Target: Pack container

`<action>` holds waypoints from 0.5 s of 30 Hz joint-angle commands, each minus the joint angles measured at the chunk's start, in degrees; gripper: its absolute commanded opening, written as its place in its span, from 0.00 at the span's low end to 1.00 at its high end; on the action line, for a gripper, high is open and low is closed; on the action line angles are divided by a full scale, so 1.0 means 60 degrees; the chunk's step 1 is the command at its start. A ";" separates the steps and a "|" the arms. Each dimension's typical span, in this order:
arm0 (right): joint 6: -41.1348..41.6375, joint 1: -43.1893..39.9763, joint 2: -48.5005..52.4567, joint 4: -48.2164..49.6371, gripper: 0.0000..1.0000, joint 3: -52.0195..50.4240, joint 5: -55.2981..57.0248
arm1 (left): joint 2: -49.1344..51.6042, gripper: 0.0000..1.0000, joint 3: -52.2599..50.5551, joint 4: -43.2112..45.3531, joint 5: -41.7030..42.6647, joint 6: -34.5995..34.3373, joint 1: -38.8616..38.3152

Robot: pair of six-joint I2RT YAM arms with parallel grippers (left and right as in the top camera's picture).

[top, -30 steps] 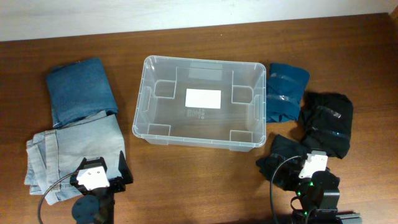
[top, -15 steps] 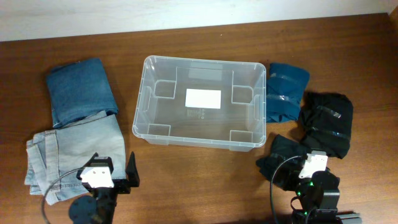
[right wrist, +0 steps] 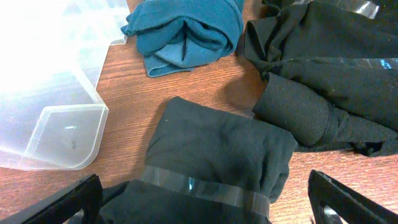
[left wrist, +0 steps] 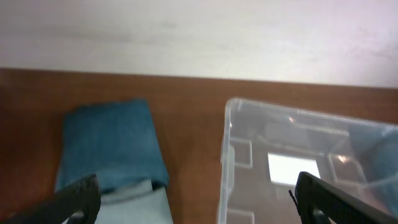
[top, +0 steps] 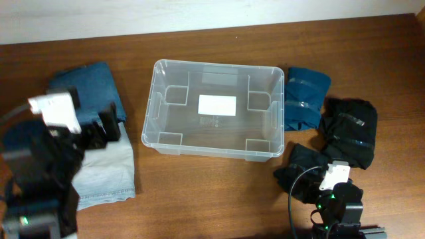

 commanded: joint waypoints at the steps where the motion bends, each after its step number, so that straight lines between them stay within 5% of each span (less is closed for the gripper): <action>1: -0.0033 -0.0011 -0.0069 0.0004 0.99 -0.0087 -0.0022 | 0.1111 0.99 0.1038 -0.0423 -0.0488 0.0215 0.0514; 8: -0.0033 -0.0011 -0.0069 0.0004 0.98 -0.0087 -0.0018 | 0.3501 1.00 0.2273 -0.2175 -0.0634 -0.1596 0.3574; 15: -0.0036 -0.0007 -0.0069 0.0004 0.98 -0.0087 -0.0022 | 0.5198 0.99 0.2269 -0.3359 -0.0368 -0.1767 0.6098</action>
